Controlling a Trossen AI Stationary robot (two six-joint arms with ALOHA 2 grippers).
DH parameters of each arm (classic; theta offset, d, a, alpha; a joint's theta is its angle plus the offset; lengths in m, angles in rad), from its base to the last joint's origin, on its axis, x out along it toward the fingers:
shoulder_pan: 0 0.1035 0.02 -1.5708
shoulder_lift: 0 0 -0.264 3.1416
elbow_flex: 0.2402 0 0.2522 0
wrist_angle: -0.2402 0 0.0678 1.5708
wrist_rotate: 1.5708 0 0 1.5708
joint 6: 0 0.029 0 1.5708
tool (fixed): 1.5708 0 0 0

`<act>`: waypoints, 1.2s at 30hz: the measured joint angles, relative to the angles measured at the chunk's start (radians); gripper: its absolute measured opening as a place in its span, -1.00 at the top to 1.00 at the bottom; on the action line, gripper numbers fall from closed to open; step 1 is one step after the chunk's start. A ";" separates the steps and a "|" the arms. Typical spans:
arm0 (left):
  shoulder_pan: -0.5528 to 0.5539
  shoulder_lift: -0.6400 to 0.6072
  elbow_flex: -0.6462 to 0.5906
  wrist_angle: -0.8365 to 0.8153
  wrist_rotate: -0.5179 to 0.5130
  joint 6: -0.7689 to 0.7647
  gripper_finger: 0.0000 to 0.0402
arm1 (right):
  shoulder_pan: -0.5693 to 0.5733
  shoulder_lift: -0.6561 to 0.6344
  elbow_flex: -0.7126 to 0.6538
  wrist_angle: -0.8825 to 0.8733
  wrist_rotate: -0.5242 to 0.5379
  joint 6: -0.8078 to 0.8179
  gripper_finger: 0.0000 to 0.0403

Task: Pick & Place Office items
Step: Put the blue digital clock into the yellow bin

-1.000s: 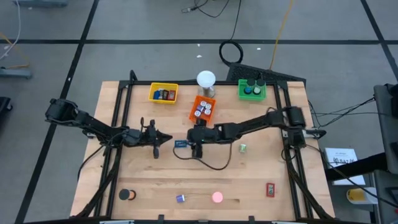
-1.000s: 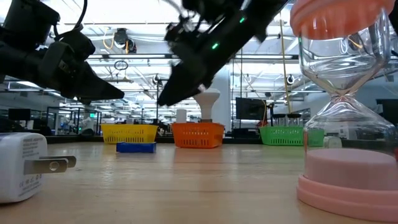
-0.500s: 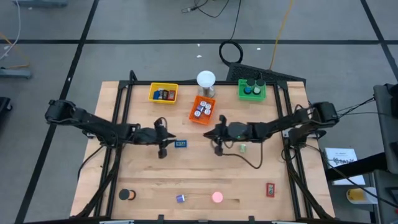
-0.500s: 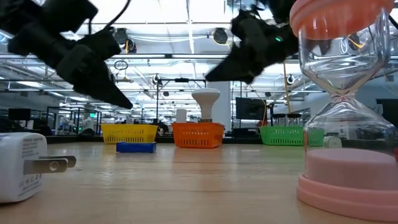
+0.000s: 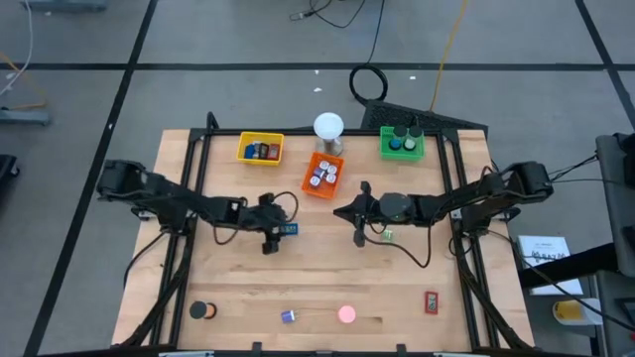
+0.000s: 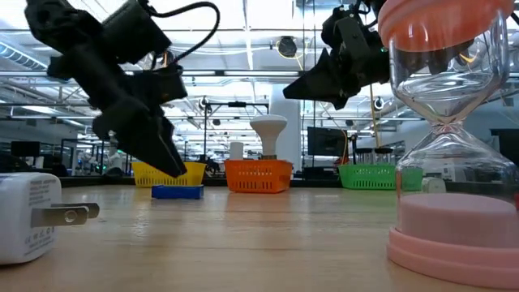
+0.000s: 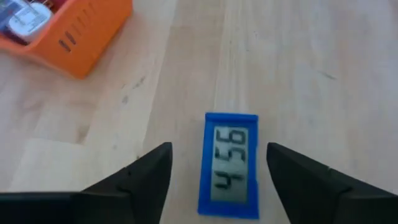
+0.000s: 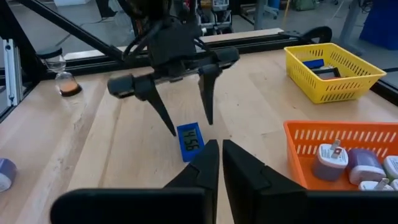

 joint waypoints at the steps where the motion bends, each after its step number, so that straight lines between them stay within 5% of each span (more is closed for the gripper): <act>1: 0.003 0.025 0.014 0.004 0.000 0.013 -0.34 | 0.000 0.000 0.000 0.001 0.000 -0.002 0.96; 8: 0.010 0.149 0.069 0.003 0.055 0.051 -0.38 | 0.000 0.000 0.000 0.011 -0.002 -0.004 1.00; 17: 0.021 0.143 0.090 -0.029 0.067 0.053 0.23 | 0.001 0.000 0.000 0.011 -0.002 -0.004 1.00; 20: 0.067 0.067 0.088 -0.067 0.041 0.050 0.25 | 0.001 0.000 0.000 0.009 -0.002 -0.004 0.99; 31: 0.508 -0.310 0.090 -0.259 -0.083 -0.089 0.25 | 0.001 0.000 0.000 0.011 -0.002 -0.007 1.00; 36: 0.759 -0.272 0.148 -0.284 0.080 -0.115 0.25 | 0.001 0.000 0.000 0.020 -0.001 -0.011 0.99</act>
